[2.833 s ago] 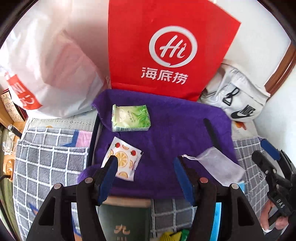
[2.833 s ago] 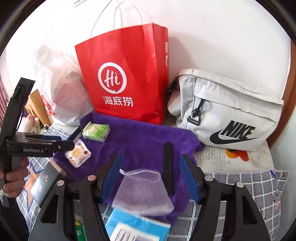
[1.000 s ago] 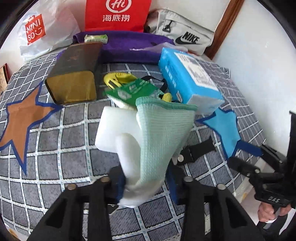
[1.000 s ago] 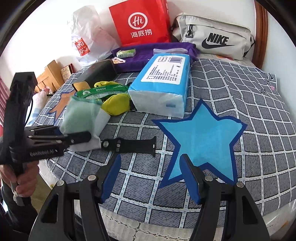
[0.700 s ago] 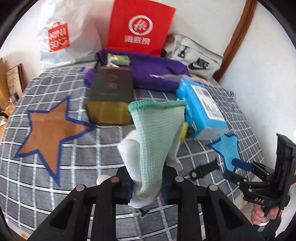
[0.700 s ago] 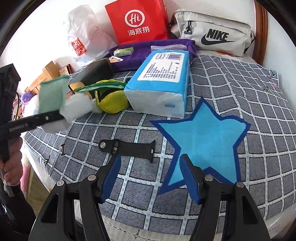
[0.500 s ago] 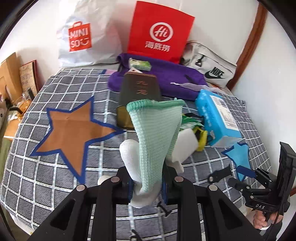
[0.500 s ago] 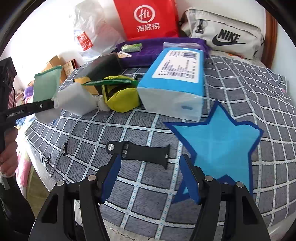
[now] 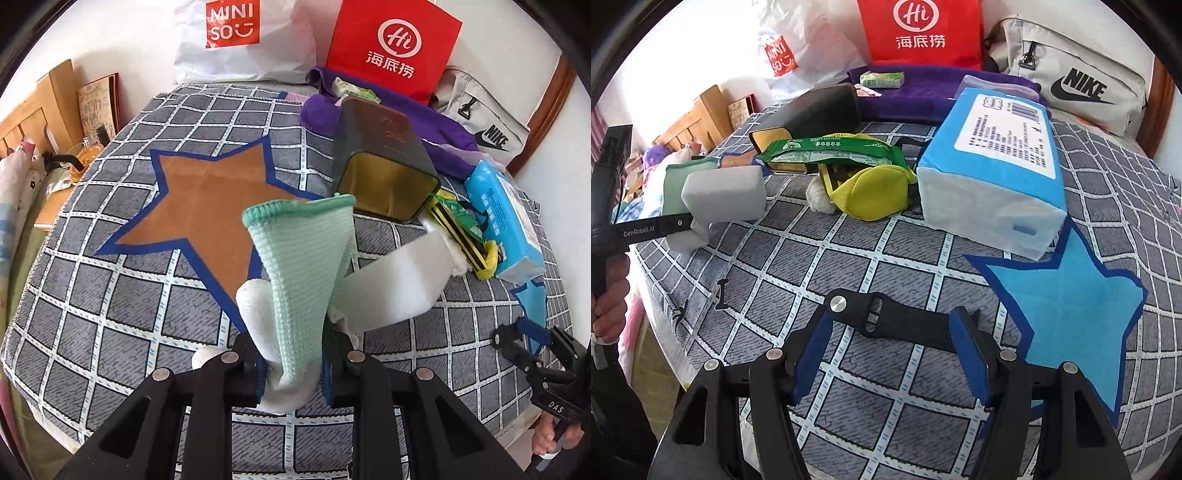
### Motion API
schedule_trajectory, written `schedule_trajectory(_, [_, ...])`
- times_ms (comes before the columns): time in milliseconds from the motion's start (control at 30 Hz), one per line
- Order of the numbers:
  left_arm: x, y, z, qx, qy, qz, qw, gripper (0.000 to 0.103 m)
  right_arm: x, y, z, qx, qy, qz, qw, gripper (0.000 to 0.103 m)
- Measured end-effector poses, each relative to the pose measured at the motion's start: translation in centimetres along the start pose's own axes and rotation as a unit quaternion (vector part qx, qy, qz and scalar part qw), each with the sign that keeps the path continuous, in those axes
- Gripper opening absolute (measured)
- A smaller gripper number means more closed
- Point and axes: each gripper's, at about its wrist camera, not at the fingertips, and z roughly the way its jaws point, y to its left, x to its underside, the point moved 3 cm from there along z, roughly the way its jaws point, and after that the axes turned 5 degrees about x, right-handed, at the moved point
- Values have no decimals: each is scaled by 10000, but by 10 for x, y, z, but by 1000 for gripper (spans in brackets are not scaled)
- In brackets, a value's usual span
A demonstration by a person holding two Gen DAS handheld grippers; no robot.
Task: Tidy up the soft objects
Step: 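Close the right tool on the black watch strap while the left tool holds the sock, then lift the watch strap with the right tool while the left tool holds the sock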
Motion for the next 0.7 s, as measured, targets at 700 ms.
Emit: schedule_trajectory(700, [1, 5, 7, 103, 36, -40, 9999, 19, -18, 4, 13, 527, -184, -327, 9979, 36])
